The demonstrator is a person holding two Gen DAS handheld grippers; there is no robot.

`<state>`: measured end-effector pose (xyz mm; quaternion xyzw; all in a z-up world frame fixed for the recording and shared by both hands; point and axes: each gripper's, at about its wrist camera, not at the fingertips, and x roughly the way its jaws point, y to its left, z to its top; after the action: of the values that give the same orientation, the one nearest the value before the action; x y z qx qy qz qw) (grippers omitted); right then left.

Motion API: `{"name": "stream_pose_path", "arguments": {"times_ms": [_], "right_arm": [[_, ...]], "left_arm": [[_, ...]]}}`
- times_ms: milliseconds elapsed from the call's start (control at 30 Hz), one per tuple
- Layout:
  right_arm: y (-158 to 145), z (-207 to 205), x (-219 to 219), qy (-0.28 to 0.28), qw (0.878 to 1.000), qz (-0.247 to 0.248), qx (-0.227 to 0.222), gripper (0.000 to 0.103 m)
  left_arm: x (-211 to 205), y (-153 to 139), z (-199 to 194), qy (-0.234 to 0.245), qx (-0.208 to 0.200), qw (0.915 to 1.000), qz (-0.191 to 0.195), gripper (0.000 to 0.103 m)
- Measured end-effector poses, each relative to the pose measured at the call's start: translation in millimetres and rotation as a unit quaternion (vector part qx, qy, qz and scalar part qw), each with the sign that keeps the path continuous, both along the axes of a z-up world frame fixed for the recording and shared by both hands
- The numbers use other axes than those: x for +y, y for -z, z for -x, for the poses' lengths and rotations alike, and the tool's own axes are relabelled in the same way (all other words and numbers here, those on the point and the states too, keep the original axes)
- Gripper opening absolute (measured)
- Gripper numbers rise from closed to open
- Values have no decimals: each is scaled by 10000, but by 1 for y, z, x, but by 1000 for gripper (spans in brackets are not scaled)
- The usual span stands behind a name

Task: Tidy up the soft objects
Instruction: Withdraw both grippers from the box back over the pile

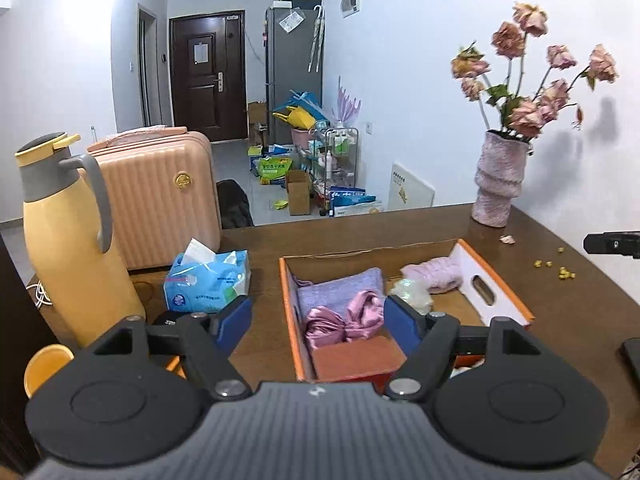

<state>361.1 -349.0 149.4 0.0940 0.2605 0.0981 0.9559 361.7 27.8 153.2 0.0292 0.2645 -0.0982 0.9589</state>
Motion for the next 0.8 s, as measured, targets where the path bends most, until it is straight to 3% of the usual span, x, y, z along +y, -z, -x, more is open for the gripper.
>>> {"name": "stream_pose_path", "arguments": {"times_ms": [200, 300, 433, 600, 700, 800], "right_arm": [[-2, 62, 4, -95, 9987, 244, -445, 76], [13, 108, 11, -171, 9957, 348, -840, 79], [46, 176, 23, -348, 9920, 337, -1164, 85], [92, 244, 40, -340, 9925, 238, -1150, 87], [111, 261, 41, -299, 9951, -70, -938, 87], [120, 263, 45, -339, 9966, -23, -757, 87]], "left_arm": [[-3, 9, 71, -58, -422, 9989, 197, 80], [-3, 31, 121, 43, -681, 9971, 331, 83], [0, 68, 180, 18, -680, 9956, 649, 86], [5, 105, 236, -109, -564, 9952, 786, 89], [1, 109, 243, 9, -420, 9968, 675, 89], [-2, 109, 243, 20, -498, 9967, 635, 90]]}}
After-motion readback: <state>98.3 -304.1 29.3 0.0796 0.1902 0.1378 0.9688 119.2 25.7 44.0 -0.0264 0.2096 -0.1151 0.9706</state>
